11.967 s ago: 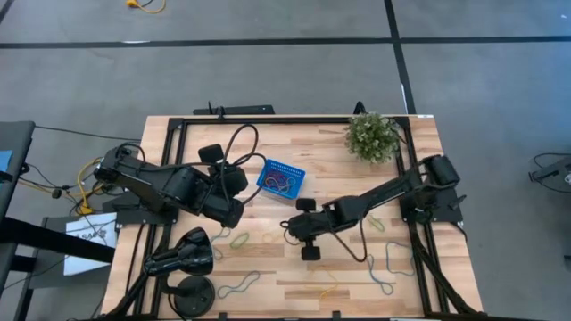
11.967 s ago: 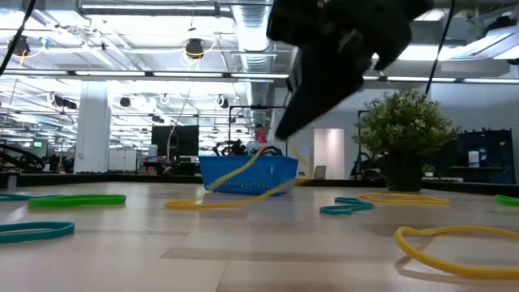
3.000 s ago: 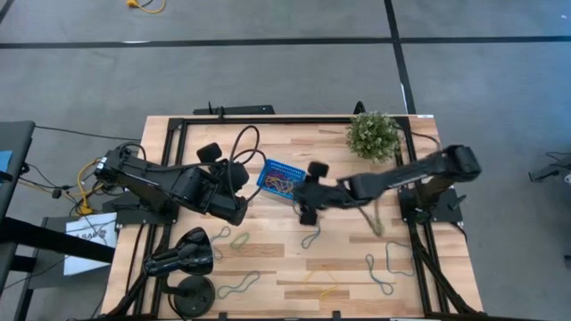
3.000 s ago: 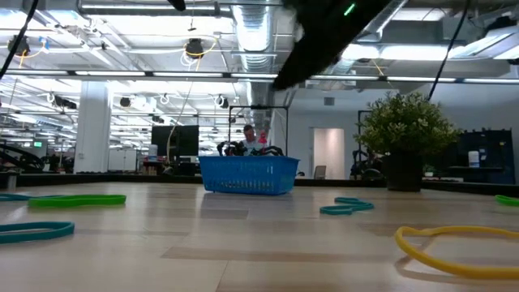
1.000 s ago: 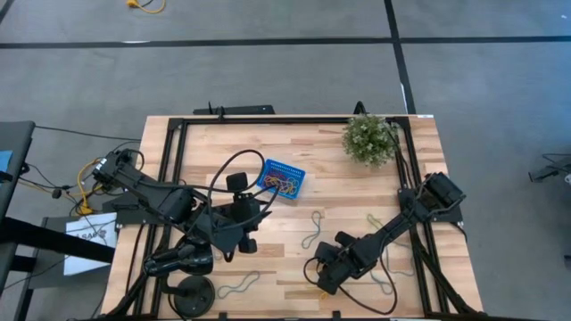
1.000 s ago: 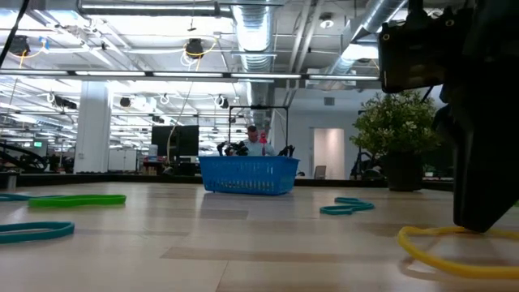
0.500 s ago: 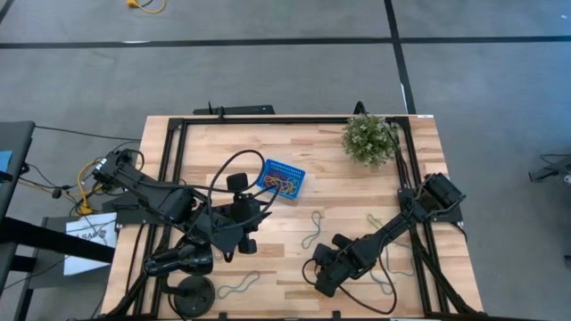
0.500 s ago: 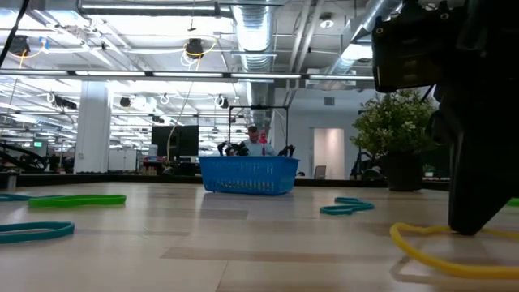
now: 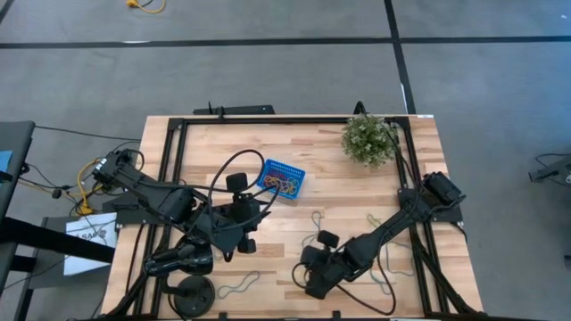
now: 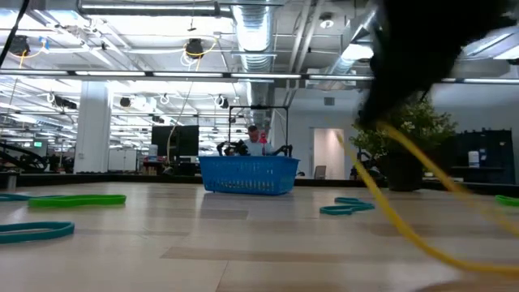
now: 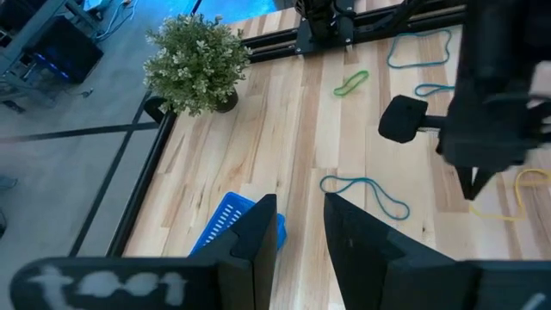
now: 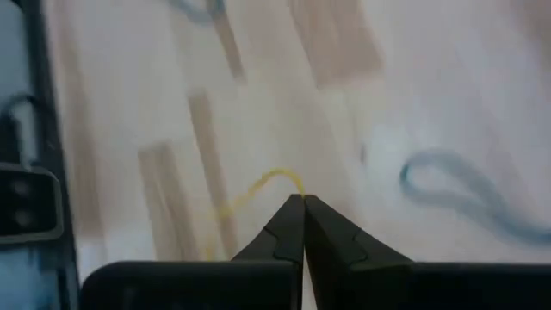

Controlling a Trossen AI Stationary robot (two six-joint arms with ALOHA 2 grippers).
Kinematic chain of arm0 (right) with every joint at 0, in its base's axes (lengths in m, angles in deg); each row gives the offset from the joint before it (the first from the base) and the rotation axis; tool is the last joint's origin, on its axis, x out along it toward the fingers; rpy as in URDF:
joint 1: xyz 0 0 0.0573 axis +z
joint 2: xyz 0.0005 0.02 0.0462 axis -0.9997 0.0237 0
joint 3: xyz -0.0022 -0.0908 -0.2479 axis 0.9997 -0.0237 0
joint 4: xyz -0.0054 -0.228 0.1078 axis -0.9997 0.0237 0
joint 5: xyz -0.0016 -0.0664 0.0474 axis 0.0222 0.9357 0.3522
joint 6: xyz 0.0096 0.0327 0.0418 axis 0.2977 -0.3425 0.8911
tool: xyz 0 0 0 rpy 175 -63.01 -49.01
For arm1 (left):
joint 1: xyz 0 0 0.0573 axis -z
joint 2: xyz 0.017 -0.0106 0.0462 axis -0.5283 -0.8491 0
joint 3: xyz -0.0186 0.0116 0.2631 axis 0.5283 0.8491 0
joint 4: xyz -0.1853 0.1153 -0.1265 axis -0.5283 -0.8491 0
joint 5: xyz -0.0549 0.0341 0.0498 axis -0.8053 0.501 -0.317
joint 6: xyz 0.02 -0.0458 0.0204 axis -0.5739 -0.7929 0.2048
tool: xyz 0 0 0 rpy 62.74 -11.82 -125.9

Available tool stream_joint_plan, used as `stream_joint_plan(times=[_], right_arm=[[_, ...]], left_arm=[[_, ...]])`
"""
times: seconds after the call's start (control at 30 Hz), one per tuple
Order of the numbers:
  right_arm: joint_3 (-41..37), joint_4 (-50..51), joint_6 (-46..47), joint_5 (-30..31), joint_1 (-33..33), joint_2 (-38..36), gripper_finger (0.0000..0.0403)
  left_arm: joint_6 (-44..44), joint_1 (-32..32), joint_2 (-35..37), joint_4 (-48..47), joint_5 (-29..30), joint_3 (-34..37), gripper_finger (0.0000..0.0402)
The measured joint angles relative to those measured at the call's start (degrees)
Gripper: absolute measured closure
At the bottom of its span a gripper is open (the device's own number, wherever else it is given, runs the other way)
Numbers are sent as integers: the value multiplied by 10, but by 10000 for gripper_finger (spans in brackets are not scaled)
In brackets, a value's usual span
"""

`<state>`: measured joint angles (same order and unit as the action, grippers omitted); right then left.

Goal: Pick and place items into bin
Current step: Put the yellow rubber band into the blue bin

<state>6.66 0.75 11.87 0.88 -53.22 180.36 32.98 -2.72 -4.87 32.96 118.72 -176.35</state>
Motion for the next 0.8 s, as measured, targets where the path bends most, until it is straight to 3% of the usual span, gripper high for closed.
stream_joint_plan(times=[0.4,0.8], right_arm=[[197,125,-200,147,-75,-1,403],[244,155,-255,145,-209,-1,403]], left_arm=[[1,1,0,-1,1,0,313],[4,35,44,-32,107,0,313]])
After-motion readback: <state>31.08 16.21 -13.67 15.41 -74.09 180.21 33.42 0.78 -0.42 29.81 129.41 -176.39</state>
